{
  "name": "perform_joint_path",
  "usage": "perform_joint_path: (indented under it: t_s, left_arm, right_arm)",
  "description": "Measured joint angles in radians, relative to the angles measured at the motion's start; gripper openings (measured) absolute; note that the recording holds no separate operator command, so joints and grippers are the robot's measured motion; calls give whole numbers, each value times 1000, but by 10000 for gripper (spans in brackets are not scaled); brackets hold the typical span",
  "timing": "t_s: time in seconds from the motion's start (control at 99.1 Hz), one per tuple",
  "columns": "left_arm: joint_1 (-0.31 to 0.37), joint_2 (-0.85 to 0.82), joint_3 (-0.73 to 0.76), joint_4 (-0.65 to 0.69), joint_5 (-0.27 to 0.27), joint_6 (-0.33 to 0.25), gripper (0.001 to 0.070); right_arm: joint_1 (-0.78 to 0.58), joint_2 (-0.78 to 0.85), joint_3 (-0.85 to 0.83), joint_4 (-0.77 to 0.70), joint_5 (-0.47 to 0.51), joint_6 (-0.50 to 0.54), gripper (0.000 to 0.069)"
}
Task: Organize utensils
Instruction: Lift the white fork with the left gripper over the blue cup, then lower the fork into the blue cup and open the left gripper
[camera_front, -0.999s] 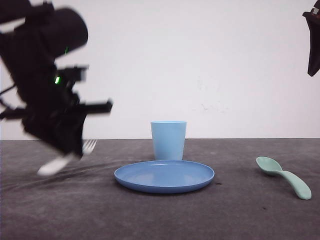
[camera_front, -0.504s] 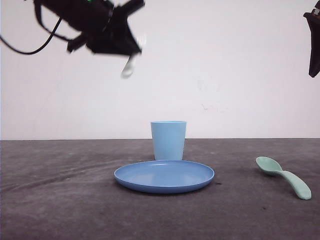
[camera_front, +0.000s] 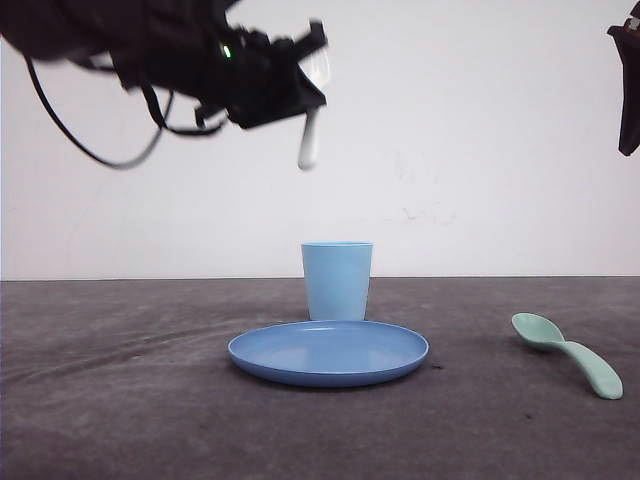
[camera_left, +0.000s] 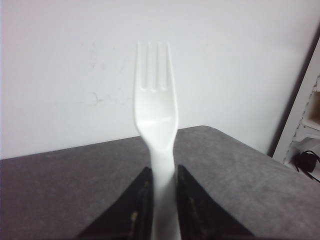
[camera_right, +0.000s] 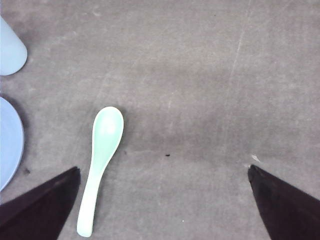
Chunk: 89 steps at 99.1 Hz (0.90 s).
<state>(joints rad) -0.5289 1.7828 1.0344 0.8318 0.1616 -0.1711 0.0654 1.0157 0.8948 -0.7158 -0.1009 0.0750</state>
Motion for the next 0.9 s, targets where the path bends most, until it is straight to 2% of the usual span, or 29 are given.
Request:
perform_joint_path:
  t_s: [0.161, 0.323, 0.414, 0.595, 0.898]
  left_arm:
    - [-5, 110, 14, 59, 5, 4, 47]
    - [-8, 196, 84, 59, 47, 14, 47]
    - [-12, 226, 120, 54, 50, 16, 47]
    - [-18, 250, 134, -18, 51, 34, 47]
    - [-26, 251, 134, -153, 51, 129, 47]
  right_arm:
    - [0, 0, 0, 0, 0, 0, 679]
    - [0, 0, 0, 0, 0, 0, 679]
    - [0, 0, 0, -1, 0, 0, 679]
    - [0, 0, 0, -13, 0, 0, 679]
    - [0, 0, 0, -14, 0, 0, 679]
